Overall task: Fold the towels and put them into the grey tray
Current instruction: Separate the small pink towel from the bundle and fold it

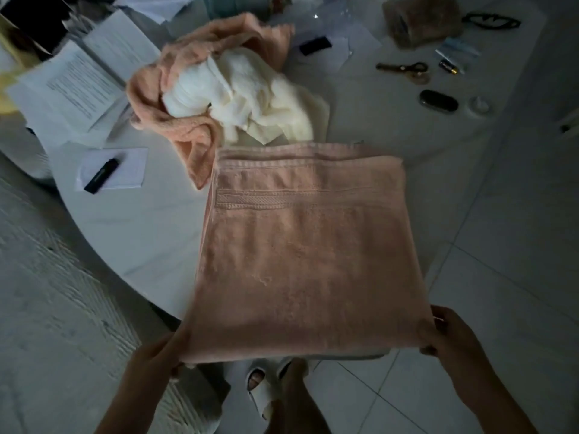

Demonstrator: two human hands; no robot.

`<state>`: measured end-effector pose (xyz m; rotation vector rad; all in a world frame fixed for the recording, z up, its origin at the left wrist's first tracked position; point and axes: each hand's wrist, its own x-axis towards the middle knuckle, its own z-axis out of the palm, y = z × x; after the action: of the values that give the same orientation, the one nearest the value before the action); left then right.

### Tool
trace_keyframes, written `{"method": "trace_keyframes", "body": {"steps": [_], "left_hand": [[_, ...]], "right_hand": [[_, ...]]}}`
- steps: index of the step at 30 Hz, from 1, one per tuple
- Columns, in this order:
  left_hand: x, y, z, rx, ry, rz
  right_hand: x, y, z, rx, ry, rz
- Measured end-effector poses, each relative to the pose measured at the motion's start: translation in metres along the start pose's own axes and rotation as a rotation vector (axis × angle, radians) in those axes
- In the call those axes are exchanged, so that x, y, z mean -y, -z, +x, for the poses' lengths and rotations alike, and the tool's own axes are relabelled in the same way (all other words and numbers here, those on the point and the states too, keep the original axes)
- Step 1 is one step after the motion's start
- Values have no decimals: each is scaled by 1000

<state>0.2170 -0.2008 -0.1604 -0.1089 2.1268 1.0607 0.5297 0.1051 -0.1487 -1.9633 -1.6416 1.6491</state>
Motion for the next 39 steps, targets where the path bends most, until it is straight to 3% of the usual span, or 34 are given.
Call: {"method": "trace_keyframes", "body": {"steps": [3, 6, 10, 12, 16, 21, 24, 27, 31, 34, 39], "left_hand": [[-2, 2, -5, -15, -15, -40], [-13, -5, 3, -36, -46, 142], [-51, -15, 7, -200, -352, 418], [-83, -27, 14, -176, -471, 499], [-135, -66, 51, -20, -352, 588], [-166, -89, 93, -112, -363, 675], [-188, -89, 116, -161, -285, 346], [-204, -86, 133, -91, -183, 99], [-215, -85, 144, -150, -324, 17], [-218, -82, 141, -220, -493, 266], [-228, -80, 145, -52, -522, 572]], "right_hand": [[3, 2, -5, 39, -56, -9], [11, 3, -1, 84, -74, -127], [33, 8, 9, -14, 21, -281], [50, 8, 16, -36, 96, -256], [96, -5, 50, -51, 206, -191], [158, -17, 118, -107, 302, -63], [182, -18, 147, -46, 296, -31], [193, -16, 169, 41, 250, 29], [201, -13, 186, 202, 349, -29], [197, -7, 189, 35, 436, -145], [189, -4, 175, -27, 704, -389]]}}
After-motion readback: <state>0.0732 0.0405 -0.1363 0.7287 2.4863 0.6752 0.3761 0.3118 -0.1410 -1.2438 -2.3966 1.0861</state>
